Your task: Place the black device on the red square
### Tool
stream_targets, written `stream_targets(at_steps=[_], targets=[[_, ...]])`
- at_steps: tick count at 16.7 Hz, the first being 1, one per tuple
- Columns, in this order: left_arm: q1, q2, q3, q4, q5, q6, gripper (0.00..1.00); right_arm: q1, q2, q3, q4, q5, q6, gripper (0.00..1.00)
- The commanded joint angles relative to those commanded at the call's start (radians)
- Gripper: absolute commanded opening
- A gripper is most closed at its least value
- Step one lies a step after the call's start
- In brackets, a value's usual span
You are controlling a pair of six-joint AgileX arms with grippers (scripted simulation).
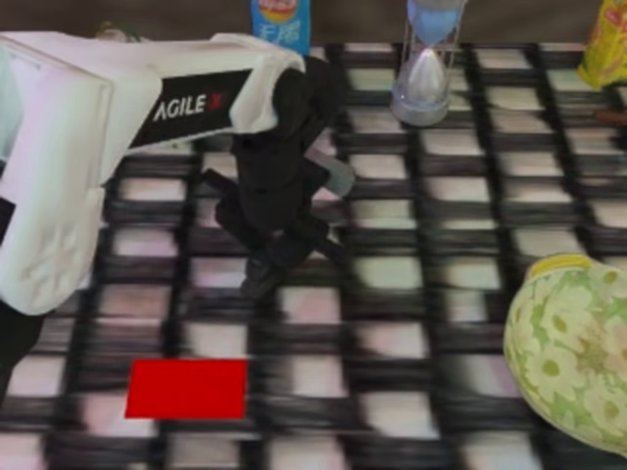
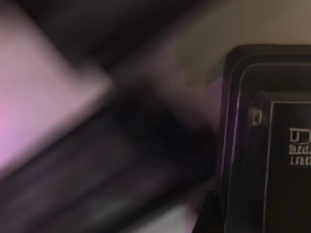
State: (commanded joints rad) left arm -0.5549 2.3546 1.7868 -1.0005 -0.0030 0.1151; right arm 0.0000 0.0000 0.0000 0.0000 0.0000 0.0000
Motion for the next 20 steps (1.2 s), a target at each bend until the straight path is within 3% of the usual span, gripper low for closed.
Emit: stream_targets(at_steps=[9, 16, 20], targets=[[0.015, -0.063, 0.254, -0.326, -0.001, -0.004, 0.0, 0.0, 0.0, 0.0, 0.0, 0.0, 0.0, 1.0], [0.01, -0.073, 0.269, -0.345, -0.004, -0.013, 0.0, 0.0, 0.0, 0.0, 0.0, 0.0, 0.0, 1.0], [0.009, -0.129, 0.212, -0.359, -0.034, -0.155, 0.0, 0.0, 0.0, 0.0, 0.0, 0.0, 0.0, 1.0]])
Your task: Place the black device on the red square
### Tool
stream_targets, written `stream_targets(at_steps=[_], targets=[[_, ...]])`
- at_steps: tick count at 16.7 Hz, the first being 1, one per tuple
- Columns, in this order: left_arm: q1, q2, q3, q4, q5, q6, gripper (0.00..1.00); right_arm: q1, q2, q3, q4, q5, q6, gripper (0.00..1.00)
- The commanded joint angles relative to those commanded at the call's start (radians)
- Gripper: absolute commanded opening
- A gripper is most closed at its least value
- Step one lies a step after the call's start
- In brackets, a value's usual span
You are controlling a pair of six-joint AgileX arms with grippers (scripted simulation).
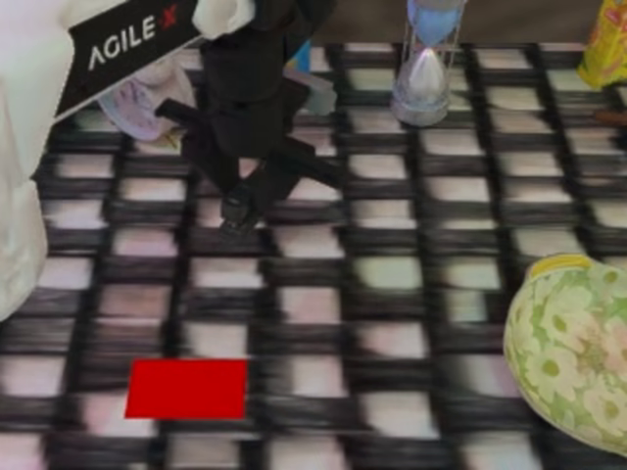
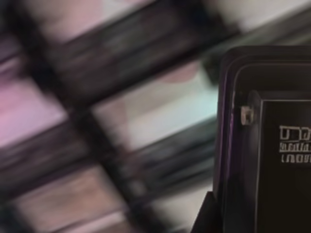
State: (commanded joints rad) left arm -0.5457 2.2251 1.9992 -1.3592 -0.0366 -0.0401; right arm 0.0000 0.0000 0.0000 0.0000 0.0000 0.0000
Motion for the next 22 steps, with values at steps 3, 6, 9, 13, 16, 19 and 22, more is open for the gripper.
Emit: stream_targets(at_steps=[3, 6, 9, 13, 16, 19, 22], targets=[[0.002, -0.067, -0.076, -0.014, -0.03, -0.215, 0.0, 0.0, 0.0, 0.0, 0.0, 0.0, 0.0, 1.0], [0.005, -0.145, -0.181, -0.023, -0.055, -0.517, 0.0, 0.0, 0.0, 0.0, 0.0, 0.0, 0.0, 1.0], [0.007, -0.225, -0.306, -0.023, -0.069, -0.868, 0.0, 0.0, 0.0, 0.0, 0.0, 0.0, 0.0, 1.0], [0.009, -0.332, -0.481, 0.008, -0.063, -1.323, 0.0, 0.0, 0.0, 0.0, 0.0, 0.0, 0.0, 1.0], [0.012, -0.411, -0.596, 0.056, -0.04, -1.609, 0.0, 0.0, 0.0, 0.0, 0.0, 0.0, 0.0, 1.0], [0.015, -0.486, -0.687, 0.119, -0.009, -1.838, 0.0, 0.0, 0.0, 0.0, 0.0, 0.0, 0.0, 1.0], [0.018, -0.544, -0.747, 0.177, 0.021, -1.996, 0.0, 0.0, 0.0, 0.0, 0.0, 0.0, 0.0, 1.0]])
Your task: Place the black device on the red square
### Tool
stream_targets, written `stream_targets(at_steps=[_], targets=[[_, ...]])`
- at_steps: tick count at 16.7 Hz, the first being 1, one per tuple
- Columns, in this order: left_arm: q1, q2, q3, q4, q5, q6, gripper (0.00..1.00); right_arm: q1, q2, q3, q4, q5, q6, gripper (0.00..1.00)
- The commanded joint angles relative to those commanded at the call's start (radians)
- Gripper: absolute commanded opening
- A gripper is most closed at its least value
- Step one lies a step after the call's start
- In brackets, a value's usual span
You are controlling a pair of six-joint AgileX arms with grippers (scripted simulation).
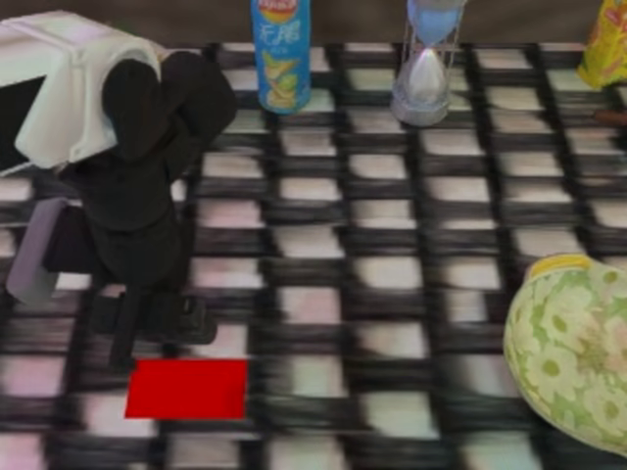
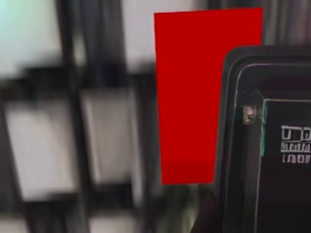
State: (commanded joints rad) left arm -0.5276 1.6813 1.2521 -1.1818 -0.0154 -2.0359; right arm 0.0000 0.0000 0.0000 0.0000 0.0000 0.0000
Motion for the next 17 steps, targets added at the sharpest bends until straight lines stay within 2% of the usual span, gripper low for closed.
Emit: stream_targets(at_steps=[3, 10, 17], targets=[[0.001, -0.027, -0.024, 0.03, 0.016, -0.065, 0.0, 0.0, 0.0, 0.0, 0.0, 0.0, 0.0, 1.0], [-0.003, -0.018, -0.033, 0.044, 0.014, -0.062, 0.0, 0.0, 0.0, 0.0, 0.0, 0.0, 0.0, 1.0], [0.004, 0.083, -0.224, 0.354, 0.014, -0.061, 0.0, 0.0, 0.0, 0.0, 0.0, 0.0, 0.0, 1.0]])
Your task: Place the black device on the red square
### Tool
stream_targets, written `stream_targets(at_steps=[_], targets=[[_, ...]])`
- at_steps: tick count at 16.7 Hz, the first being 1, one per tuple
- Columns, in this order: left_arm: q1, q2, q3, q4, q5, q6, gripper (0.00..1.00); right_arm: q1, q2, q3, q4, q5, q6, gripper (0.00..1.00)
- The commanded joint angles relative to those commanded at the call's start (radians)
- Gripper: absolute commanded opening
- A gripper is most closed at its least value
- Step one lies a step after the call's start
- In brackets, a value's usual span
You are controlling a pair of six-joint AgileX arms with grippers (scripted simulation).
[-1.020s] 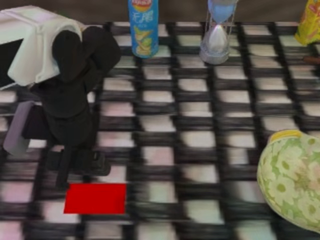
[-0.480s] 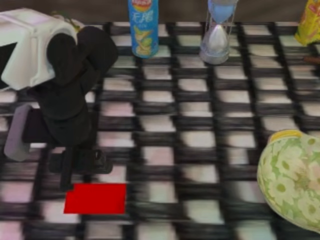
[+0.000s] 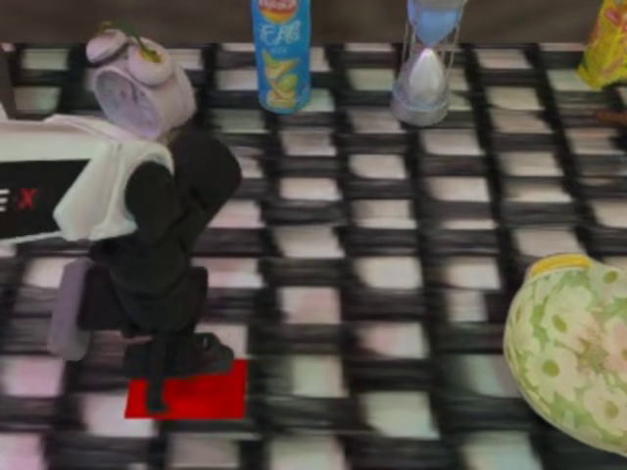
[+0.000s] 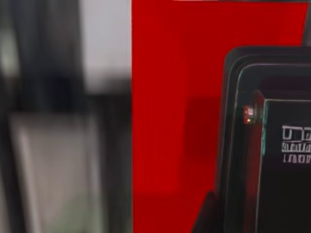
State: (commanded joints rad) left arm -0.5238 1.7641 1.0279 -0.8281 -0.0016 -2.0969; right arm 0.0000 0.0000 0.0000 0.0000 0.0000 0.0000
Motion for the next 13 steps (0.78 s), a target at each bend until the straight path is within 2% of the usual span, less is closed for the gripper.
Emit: stream_targets(at_steps=[3, 7, 13], targets=[[0.0, 0.032, -0.058, 0.077, 0.002, 0.0, 0.0, 0.0, 0.0, 0.0, 0.0, 0.0, 0.0, 1.0], [0.0, 0.034, -0.062, 0.081, 0.002, 0.0, 0.0, 0.0, 0.0, 0.0, 0.0, 0.0, 0.0, 1.0], [0.0, 0.034, -0.062, 0.081, 0.002, 0.0, 0.45, 0.0, 0.0, 0.0, 0.0, 0.0, 0.0, 1.0]])
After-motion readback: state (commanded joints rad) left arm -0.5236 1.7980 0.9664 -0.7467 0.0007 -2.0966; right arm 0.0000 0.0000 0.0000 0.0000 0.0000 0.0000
